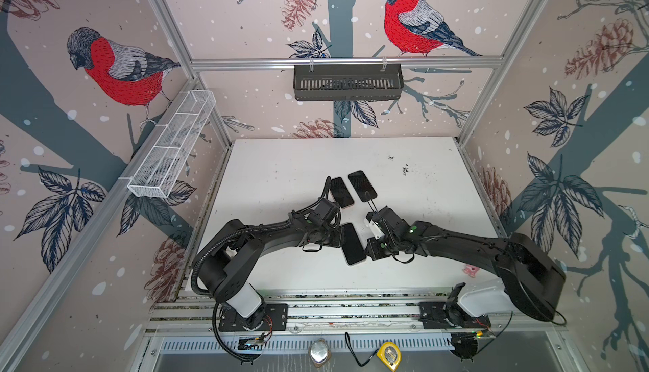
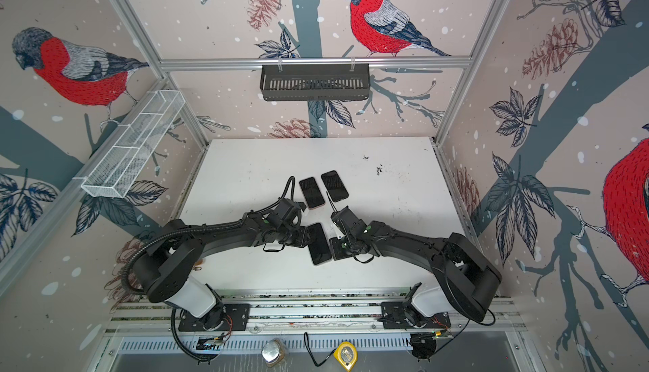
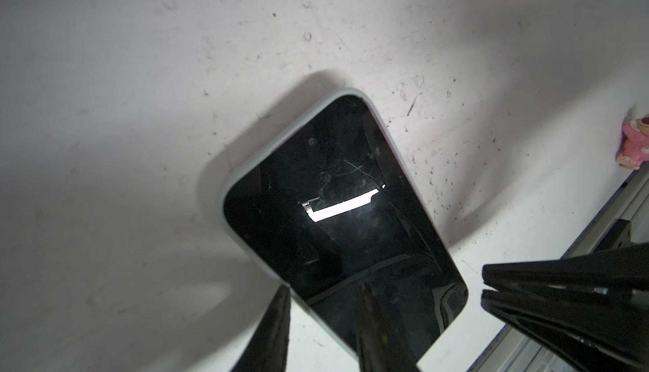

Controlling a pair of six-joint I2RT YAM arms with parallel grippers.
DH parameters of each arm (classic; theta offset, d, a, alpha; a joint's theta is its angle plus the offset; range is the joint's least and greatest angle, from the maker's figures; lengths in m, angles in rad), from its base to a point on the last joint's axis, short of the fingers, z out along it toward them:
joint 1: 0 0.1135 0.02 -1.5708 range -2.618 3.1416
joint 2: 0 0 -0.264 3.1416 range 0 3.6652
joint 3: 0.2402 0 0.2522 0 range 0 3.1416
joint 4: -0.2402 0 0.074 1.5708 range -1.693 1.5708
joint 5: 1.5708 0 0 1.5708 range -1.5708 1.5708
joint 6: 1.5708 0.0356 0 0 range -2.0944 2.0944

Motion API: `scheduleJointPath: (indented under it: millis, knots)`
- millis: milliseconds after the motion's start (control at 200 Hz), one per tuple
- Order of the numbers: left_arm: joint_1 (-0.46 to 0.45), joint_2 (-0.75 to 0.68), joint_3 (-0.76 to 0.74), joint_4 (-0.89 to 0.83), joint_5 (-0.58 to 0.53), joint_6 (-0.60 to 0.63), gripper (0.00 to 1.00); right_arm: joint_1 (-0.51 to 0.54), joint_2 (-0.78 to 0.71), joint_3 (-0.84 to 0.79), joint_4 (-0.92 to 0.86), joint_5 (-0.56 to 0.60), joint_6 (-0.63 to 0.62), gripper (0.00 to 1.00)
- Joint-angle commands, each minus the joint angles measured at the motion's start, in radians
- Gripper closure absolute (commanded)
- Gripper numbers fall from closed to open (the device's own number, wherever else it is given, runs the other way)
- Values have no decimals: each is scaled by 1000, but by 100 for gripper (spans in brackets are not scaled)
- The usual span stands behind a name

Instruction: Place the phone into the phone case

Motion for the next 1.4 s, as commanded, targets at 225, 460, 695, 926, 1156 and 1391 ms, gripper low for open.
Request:
scheduleJointPath:
  millis: [225,460,695,926,1156,1391]
  knots:
    - [-17,2,5,-91,-92,14,67,6,3,15,-19,15,-19,84]
    - [-40,30,22,-113,-119,20,67,22,45,35,-25,24,-27,84]
    - [-47,40,36,-131,-138,32,67,37,73,49,-55,64,-40,84]
    - [-48,37,29,-127,-136,32,67,61,100,69,-83,102,-48,84]
    - [-48,35,20,-119,-132,29,67,93,137,101,-146,134,-73,84]
    - [-48,35,7,-104,-124,26,68,97,156,124,-210,156,-117,84]
